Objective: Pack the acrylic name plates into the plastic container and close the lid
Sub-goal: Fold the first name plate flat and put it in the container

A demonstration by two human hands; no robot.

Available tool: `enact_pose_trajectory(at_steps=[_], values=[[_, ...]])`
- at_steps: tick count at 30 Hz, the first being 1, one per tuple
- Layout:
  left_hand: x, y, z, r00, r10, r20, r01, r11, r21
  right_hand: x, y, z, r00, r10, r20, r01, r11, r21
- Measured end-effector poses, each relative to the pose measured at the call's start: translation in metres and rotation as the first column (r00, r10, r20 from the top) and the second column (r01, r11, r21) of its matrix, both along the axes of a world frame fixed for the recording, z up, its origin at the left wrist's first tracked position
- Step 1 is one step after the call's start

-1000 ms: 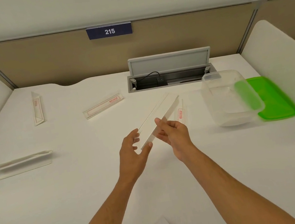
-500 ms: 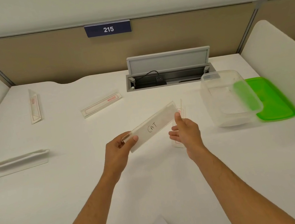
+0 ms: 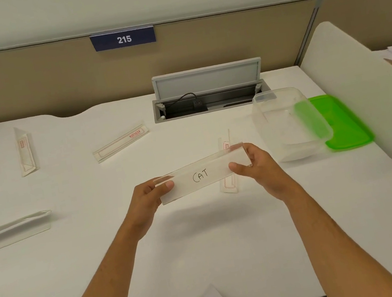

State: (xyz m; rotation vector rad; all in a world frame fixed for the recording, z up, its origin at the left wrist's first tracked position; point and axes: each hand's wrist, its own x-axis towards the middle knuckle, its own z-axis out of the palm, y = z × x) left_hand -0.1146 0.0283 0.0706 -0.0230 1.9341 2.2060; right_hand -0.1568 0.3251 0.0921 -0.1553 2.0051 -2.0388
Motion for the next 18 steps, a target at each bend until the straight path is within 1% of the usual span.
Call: enact_pose_trajectory(at_steps=[5, 10, 13, 18], values=[[-0.012, -0.001, 0.001, 1.000, -0.028, 0.000, 0.028, 0.998, 0.048, 0.014, 0.010, 0.004, 1.000, -0.020, -0.006, 0.021, 0.983, 0.181], [-0.027, 0.012, 0.000, 0.991, -0.131, 0.014, 0.130, 0.991, 0.036, 0.029, 0.024, 0.006, 0.994, -0.085, -0.065, 0.101, 0.945, 0.311], [-0.035, 0.029, 0.000, 0.984, -0.177, 0.020, 0.176, 0.983, 0.057, 0.035, 0.038, 0.007, 0.989, -0.119, -0.085, 0.140, 0.936, 0.322], [-0.054, 0.064, 0.003, 0.980, -0.198, 0.015, 0.197, 0.980, 0.040, 0.029, 0.070, 0.010, 0.992, -0.105, -0.067, 0.119, 0.958, 0.262]])
